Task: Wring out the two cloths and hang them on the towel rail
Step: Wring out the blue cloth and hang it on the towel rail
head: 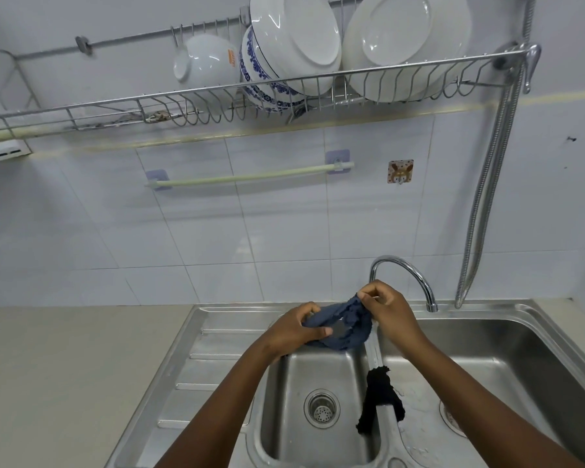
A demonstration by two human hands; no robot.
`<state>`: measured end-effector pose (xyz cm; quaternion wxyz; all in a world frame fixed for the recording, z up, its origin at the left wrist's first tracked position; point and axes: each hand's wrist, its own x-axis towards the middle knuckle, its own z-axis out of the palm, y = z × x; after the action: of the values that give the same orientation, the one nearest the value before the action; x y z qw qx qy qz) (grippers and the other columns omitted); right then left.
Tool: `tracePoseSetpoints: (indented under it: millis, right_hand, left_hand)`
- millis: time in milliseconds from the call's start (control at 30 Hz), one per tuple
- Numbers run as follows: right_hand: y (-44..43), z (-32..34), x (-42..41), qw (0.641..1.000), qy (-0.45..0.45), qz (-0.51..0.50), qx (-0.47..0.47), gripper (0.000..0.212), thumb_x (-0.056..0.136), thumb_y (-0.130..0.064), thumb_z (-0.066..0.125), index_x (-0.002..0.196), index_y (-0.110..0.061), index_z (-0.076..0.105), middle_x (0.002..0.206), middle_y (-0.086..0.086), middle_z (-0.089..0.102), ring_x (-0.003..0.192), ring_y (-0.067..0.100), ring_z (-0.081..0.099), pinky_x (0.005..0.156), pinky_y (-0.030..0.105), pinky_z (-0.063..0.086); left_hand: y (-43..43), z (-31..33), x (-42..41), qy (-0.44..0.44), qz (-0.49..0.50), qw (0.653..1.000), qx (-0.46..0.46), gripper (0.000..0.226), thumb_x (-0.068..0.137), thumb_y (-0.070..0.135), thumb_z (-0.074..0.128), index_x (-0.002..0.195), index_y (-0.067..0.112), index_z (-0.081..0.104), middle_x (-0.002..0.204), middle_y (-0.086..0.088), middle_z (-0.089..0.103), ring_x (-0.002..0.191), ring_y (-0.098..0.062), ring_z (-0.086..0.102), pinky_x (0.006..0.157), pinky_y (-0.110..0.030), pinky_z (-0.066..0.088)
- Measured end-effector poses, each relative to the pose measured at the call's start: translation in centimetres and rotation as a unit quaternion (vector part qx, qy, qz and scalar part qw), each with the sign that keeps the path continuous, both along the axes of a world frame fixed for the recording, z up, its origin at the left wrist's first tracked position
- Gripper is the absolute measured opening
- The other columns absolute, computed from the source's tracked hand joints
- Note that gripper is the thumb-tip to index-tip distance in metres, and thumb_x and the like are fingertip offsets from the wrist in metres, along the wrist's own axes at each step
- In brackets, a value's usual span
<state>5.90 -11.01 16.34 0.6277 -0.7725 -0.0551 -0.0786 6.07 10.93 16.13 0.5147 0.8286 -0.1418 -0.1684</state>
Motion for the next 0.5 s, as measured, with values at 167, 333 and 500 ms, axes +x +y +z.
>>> tracePoseSetpoints:
  millis: [167, 333, 500]
  right_hand:
    - [-1.0, 0.4, 0.4, 0.997, 0.051, 0.007, 0.049, 0.013, 0.091, -0.014, 0.057, 0.081, -0.015, 0.065, 0.083, 0.006, 0.066, 0.076, 0.019, 0.060, 0.072, 0.037, 0.048]
    - [-2.0, 0.9, 0.2, 0.989, 0.116, 0.048, 0.073, 0.013, 0.092, -0.011, 0.054, 0.084, -0.008, 0.064, 0.076, 0.007, 0.066, 0.071, 0.021, 0.058, 0.065, 0.031, 0.046]
    - [-2.0, 0.6, 0.6, 0.993, 0.108, 0.015, 0.036, 0.020, 0.095, -0.019, 0.049, 0.080, -0.016, 0.062, 0.076, 0.008, 0.063, 0.067, 0.020, 0.054, 0.061, 0.032, 0.042]
  left_hand:
    - [0.4, 1.1, -0.3, 0.012, 0.036, 0.998, 0.044, 0.046, 0.095, 0.050, 0.048, 0.099, 0.009, 0.068, 0.082, -0.003, 0.071, 0.066, -0.008, 0.065, 0.062, -0.018, 0.050]
    - [0.9, 1.9, 0.1, 0.022, 0.085, 0.996, 0.011, 0.041, 0.098, 0.042, 0.045, 0.104, 0.010, 0.069, 0.085, -0.008, 0.072, 0.075, -0.017, 0.064, 0.071, -0.025, 0.047]
    - [0.1, 2.8, 0.7, 0.065, 0.172, 0.979, -0.085, 0.021, 0.096, 0.025, 0.054, 0.101, 0.006, 0.061, 0.088, -0.018, 0.068, 0.072, -0.023, 0.060, 0.062, -0.030, 0.047]
